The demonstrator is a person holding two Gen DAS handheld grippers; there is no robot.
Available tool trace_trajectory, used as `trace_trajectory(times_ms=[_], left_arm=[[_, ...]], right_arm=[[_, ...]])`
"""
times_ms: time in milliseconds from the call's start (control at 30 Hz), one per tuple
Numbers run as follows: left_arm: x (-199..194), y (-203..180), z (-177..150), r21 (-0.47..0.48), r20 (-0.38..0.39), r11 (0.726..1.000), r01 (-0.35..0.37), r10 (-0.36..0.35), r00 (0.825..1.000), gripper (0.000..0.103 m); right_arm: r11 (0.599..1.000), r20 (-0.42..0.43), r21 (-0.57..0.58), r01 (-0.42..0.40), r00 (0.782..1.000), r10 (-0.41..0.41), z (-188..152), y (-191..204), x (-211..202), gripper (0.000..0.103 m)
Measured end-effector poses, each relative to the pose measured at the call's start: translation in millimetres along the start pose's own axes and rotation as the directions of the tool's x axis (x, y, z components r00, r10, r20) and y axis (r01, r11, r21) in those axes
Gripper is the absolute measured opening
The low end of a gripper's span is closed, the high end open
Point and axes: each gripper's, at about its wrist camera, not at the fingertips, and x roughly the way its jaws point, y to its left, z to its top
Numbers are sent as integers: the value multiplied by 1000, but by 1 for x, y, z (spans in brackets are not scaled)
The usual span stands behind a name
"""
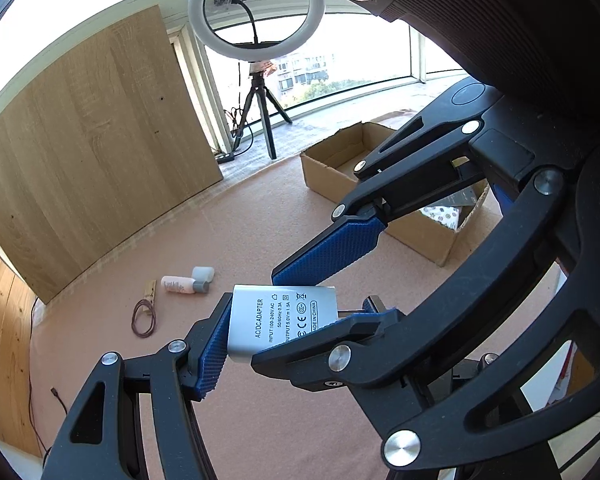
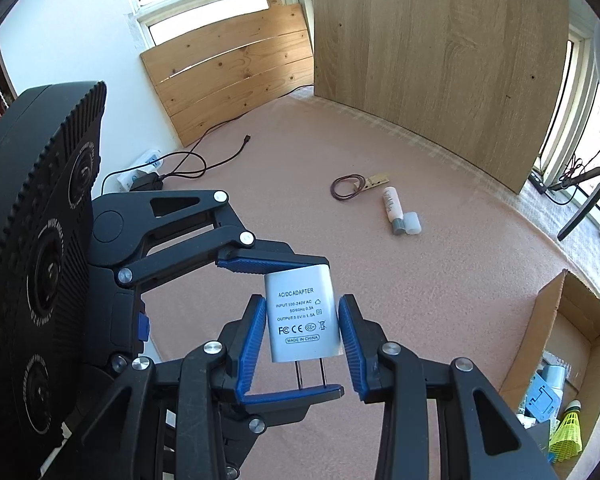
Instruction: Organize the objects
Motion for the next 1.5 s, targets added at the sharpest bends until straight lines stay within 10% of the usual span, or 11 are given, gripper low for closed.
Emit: trace_trajectory(times_ms=[367,500,833,1167,1500], left_arm=[[88,-120,139,223,-3,970,93,-95,995,67],[133,-136,149,267,-83,964,13,10,997,97],[85,-65,71,24,-98,991,-135,136,986,102],[-35,81,-68,-310,6,929,-202,214,977,102],[-94,168,-189,-433,40,885,-169,206,978,102]], right_arm=[[987,146,127,103,982,-122,-82,-138,-102,34],[973,119,168,158,977,-179,-100,-184,-101,34],[938,42,214,274,956,-289,-109,-190,-86,44],[944,2,-16,331,944,-331,13,-29,12,67],[863,-220,221,454,885,-410,15,51,140,67]])
